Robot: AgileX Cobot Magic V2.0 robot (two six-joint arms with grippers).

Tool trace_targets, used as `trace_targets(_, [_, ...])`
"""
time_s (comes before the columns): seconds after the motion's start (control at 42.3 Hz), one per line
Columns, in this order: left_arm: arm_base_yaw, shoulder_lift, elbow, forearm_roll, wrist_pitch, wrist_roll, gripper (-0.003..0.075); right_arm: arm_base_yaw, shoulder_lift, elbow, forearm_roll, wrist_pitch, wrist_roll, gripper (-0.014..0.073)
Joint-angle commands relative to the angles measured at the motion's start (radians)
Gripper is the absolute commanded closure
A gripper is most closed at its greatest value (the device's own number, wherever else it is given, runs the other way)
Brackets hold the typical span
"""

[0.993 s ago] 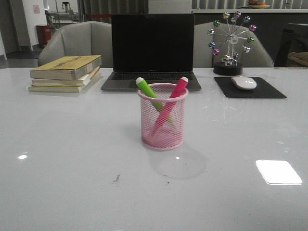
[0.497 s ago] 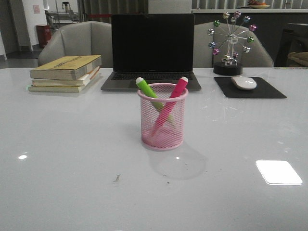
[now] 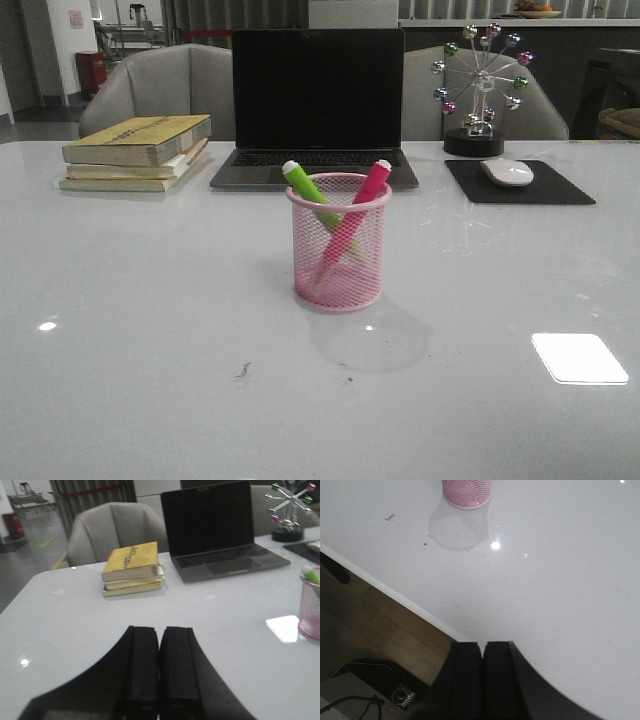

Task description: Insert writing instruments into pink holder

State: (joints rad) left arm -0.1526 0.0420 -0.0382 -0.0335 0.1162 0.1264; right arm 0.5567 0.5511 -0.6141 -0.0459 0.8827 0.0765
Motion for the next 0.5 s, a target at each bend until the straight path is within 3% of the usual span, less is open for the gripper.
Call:
trace_targets(0.0, [0.052,-0.058,0.037,-0.048,-0.161,0.001,0.0622,-0.002,0.002,-0.027,-0.015,-0.059,0.002,0.0524])
trace_targets(0.473, [0.073,-0.066,0.048,-0.053,-0.167,0.001,0.0622,-0.002,0.002,-0.027,-0.015,-0.057,0.002,0.0524])
